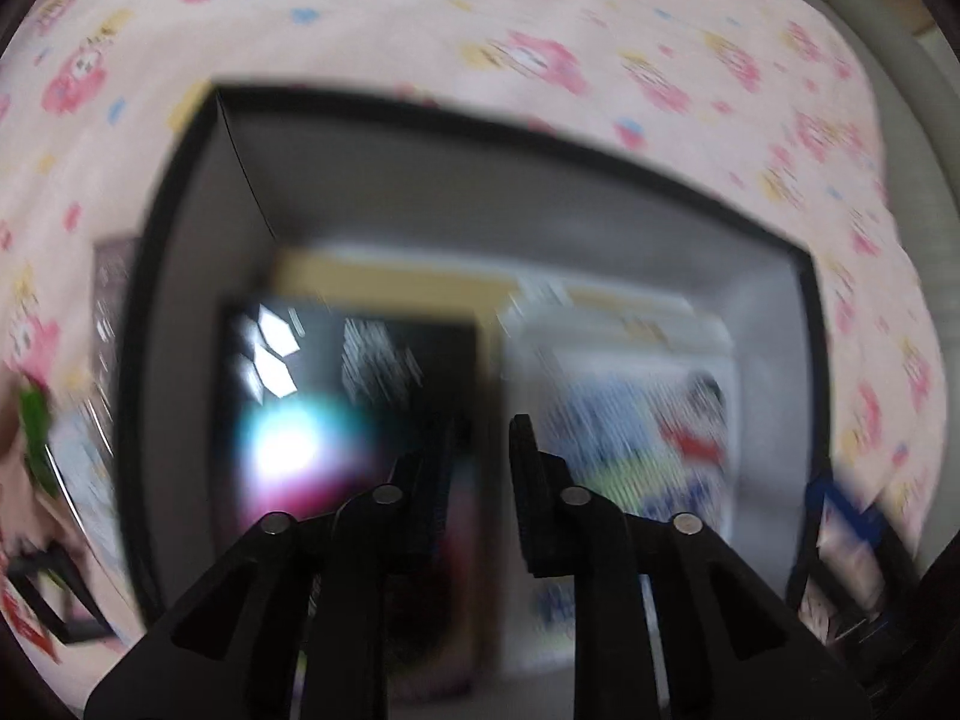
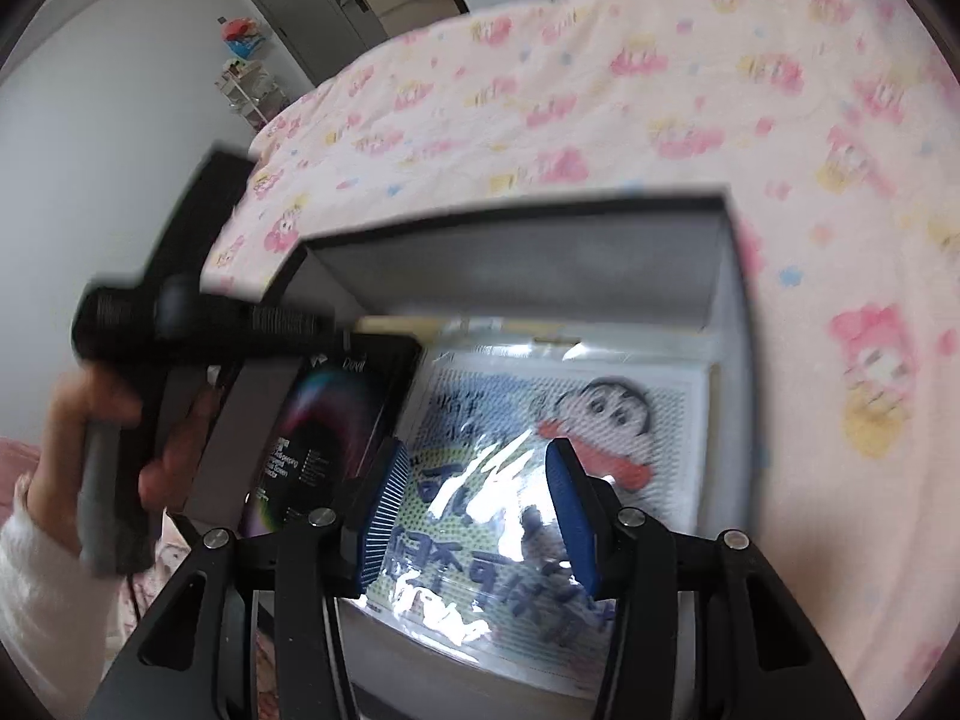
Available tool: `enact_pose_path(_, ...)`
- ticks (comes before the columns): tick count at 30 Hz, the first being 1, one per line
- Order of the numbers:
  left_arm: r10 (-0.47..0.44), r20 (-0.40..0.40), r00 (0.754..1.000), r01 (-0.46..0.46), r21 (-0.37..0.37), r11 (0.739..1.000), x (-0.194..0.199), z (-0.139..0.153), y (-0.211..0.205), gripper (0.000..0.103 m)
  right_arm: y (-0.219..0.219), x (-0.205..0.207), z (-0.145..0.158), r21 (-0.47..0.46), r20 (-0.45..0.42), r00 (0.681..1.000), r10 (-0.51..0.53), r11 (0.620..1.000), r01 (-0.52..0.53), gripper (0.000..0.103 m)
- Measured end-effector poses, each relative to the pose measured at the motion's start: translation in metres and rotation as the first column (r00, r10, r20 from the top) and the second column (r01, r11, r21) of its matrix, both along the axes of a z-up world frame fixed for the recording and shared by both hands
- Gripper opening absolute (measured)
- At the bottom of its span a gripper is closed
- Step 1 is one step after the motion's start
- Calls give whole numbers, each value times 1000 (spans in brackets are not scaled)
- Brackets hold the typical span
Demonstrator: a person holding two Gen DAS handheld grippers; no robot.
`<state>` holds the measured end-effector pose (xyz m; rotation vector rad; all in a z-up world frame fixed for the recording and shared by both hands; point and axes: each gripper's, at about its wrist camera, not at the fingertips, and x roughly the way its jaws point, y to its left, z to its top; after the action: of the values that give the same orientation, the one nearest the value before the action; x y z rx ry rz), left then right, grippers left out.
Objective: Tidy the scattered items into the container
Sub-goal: 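Push the Smart Devil box upright inside the black box with the left gripper, then withdraw the left gripper up out of the black box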
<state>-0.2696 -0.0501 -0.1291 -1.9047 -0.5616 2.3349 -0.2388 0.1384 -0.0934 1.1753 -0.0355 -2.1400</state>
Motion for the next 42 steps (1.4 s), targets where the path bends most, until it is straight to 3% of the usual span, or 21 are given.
enact_pose_path(3, -18, 5, 1000, 19, -22, 1000, 21, 2, 10, 23, 15, 6, 27, -3, -104, 994, -26, 1000, 25, 49)
enact_pose_path(5, 1, -2, 1000, -2, -85, 996, 30, 7, 9, 28, 22, 2, 29, 16, -133, 989, -61, 998, 64, 49)
enact_pose_path(8, 56, 4, 998, -54, -191, 980, 35, 14, 4, 45, 31, -11, 11, 33, -67, 992, -107, 993, 109, 49)
enact_pose_path(11, 57, 52, 997, -41, -270, 962, 32, 10, 9, 46, 34, -19, -1, 8, -7, 993, -114, 993, 114, 49)
enact_pose_path(14, 52, 78, 996, -24, -325, 945, 28, 1, 17, 46, 30, -11, 3, -18, -19, 996, -90, 996, 90, 49)
enact_pose_path(19, 110, 83, 990, -91, -203, 975, 29, -7, 6, 48, 19, -8, -1, -13, -9, 998, -58, 998, 58, 49)
enact_pose_path(24, 76, 66, 995, -60, -219, 974, 32, -9, 23, 66, 16, -9, -4, -16, 4, 999, -52, 999, 52, 49)
enact_pose_path(31, 25, 51, 998, -16, -167, 986, 32, -4, 50, 67, 9, -8, -9, -18, 27, 999, -27, 999, 27, 49)
enact_pose_path(32, 19, 36, 999, -14, -128, 992, 32, -1, 49, 67, 8, -8, -9, -14, 24, 999, -29, 999, 30, 49)
enact_pose_path(34, 34, 31, 999, -33, -19, 999, 31, 5, 41, 53, 10, -9, -9, -12, 23, 999, -37, 999, 37, 49)
enact_pose_path(35, 40, 41, 998, -41, 30, 999, 31, 7, 37, 40, 10, -9, -9, -13, 24, 999, -39, 999, 40, 49)
enact_pose_path(36, 45, 36, 998, -47, 66, 997, 31, 11, 32, 39, 11, -9, -9, -15, 24, 999, -39, 999, 39, 49)
enact_pose_path(39, 75, -15, 997, -75, 4, 997, 30, 25, 21, 39, 11, -7, -8, -16, 19, 999, -37, 999, 37, 49)
enact_pose_path(42, 109, 3, 994, -109, -11, 994, 25, 23, 22, 39, 10, -7, -9, -17, 22, 999, -33, 999, 34, 49)
